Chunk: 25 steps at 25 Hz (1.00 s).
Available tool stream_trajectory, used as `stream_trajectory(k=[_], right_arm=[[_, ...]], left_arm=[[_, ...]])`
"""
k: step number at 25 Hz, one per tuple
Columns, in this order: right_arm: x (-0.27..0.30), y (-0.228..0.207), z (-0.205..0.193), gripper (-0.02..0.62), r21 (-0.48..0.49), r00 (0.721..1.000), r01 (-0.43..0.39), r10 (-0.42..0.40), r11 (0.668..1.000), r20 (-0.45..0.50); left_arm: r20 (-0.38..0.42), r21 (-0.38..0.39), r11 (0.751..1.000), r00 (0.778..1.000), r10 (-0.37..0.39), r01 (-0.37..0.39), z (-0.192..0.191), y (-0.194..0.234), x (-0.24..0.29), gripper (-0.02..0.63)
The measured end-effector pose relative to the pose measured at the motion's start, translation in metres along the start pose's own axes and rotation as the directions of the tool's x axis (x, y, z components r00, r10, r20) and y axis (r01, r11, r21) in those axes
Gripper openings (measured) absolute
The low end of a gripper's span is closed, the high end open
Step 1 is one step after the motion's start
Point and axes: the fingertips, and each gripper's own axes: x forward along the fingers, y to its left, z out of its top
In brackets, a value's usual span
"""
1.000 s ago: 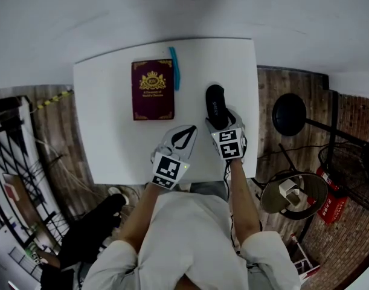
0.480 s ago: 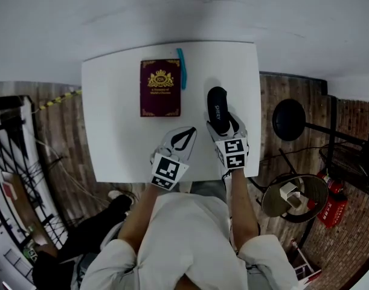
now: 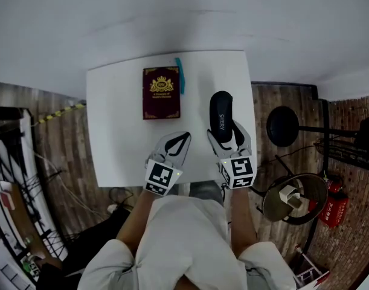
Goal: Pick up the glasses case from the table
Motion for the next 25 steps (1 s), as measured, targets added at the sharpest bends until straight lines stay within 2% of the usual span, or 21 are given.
stream_trajectory(k=[9,18,25], right_arm=[[-0.055,0.026,0.037,0.331,-0.023,0.99,0.065,-0.062,0.998,0.126],[-0.1,0.049,0.042,0.33,-0.008,0.973,0.14,-0.136,0.99,0.187],[-0.122,0.068,0.046,0.33,-0.007,0.962,0.168,-0.163,0.986,0.221]], left_arm=[[0.113,0.058,0.997,0.992,-0.049,0.043,0.038,-0.015,-0.037,0.018],[0.164,0.106,0.99,0.98,-0.114,0.097,0.052,-0.034,-0.07,0.018],[0.206,0.151,0.98,0.965,-0.16,0.13,0.065,-0.049,-0.089,0.018]])
